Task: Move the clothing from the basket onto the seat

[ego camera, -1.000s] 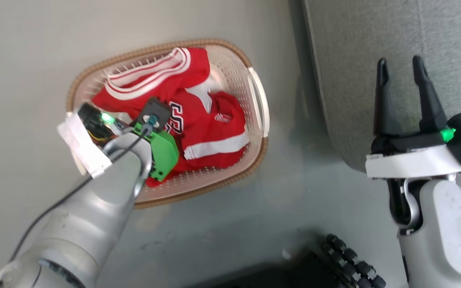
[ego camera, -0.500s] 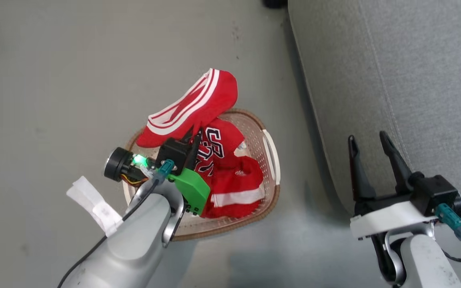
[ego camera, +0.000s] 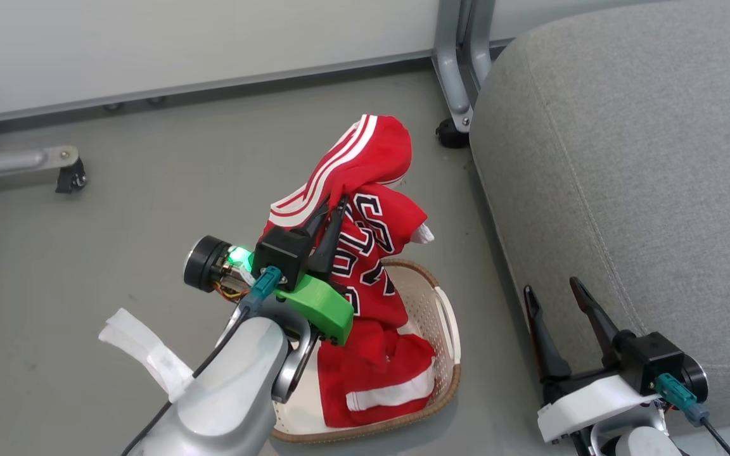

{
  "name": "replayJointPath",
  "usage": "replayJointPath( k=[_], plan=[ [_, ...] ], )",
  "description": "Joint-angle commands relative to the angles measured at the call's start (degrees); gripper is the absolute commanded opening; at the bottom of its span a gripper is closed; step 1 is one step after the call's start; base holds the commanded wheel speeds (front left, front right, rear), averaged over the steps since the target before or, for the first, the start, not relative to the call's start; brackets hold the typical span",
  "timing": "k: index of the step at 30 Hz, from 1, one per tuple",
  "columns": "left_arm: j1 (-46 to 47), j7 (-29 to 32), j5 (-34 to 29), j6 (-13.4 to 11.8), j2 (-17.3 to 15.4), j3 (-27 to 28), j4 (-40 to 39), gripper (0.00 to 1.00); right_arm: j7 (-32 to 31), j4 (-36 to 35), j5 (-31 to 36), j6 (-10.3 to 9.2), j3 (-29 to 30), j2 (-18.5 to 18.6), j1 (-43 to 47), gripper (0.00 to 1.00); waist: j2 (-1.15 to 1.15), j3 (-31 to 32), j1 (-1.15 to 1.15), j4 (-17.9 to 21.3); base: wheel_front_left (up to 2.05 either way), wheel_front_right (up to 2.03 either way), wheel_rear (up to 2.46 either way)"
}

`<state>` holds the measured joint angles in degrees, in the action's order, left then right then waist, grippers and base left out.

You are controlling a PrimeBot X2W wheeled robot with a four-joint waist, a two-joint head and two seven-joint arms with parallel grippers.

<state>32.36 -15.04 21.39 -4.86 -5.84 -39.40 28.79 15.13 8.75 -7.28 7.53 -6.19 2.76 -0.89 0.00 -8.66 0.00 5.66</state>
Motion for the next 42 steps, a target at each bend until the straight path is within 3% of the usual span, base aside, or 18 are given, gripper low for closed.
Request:
replayJointPath(
  k=[1,9,17,32,33,35,36,42],
  plan=[
    [-0.8,-0.2,-0.2,0.2,0.3,0.1,-0.9,0.0,0.0,0.0,-0.1,-0.08,-0.1,0.2,1.1,1.0,0.0,3.8,0.0,-0.9,0.0,0.0,0.0],
    [-1.3,0.5,0.7,0.9,0.5,-0.6,-5.7,0.0,0.0,-0.2,-1.0,-0.08,-2.2,0.2,1.6,1.0,0.0,6.1,0.0,-0.8,0.0,0.0,0.0],
    [-2.3,3.3,1.2,2.2,1.0,-3.4,-9.2,0.0,0.0,-0.9,-5.5,-0.08,-10.9,1.1,-1.3,1.0,0.0,7.3,0.0,-0.1,0.0,0.0,0.0],
    [-3.1,6.1,2.5,3.6,2.6,-11.0,-13.5,0.0,0.0,6.3,-7.2,-0.08,-19.9,3.2,-3.3,1.0,0.0,8.7,0.0,-0.3,0.0,0.0,0.0],
    [-3.1,6.1,2.7,3.4,2.6,-11.3,-13.7,0.0,0.0,6.3,-7.1,-0.08,-19.9,3.2,-3.2,0.67,0.0,8.8,0.0,-0.3,0.0,0.0,0.0],
    [-3.2,6.3,2.8,3.2,2.7,-11.8,-14.2,0.0,0.0,5.8,-7.3,-0.08,-20.0,3.2,-3.0,0.17,0.0,8.8,0.0,-0.3,0.0,0.0,0.0],
    [-3.2,6.4,2.9,3.0,2.7,-11.9,-14.3,0.0,0.0,5.6,-7.4,-0.08,-20.2,3.4,-3.0,0.0,0.0,8.8,0.0,-0.3,0.0,0.0,0.0],
    [-3.3,6.8,3.3,2.5,2.3,-12.0,-13.6,0.0,0.0,4.7,-8.7,-0.08,-21.7,4.3,-3.7,0.0,0.0,8.4,0.0,0.0,0.0,0.0,0.0]
  ],
)
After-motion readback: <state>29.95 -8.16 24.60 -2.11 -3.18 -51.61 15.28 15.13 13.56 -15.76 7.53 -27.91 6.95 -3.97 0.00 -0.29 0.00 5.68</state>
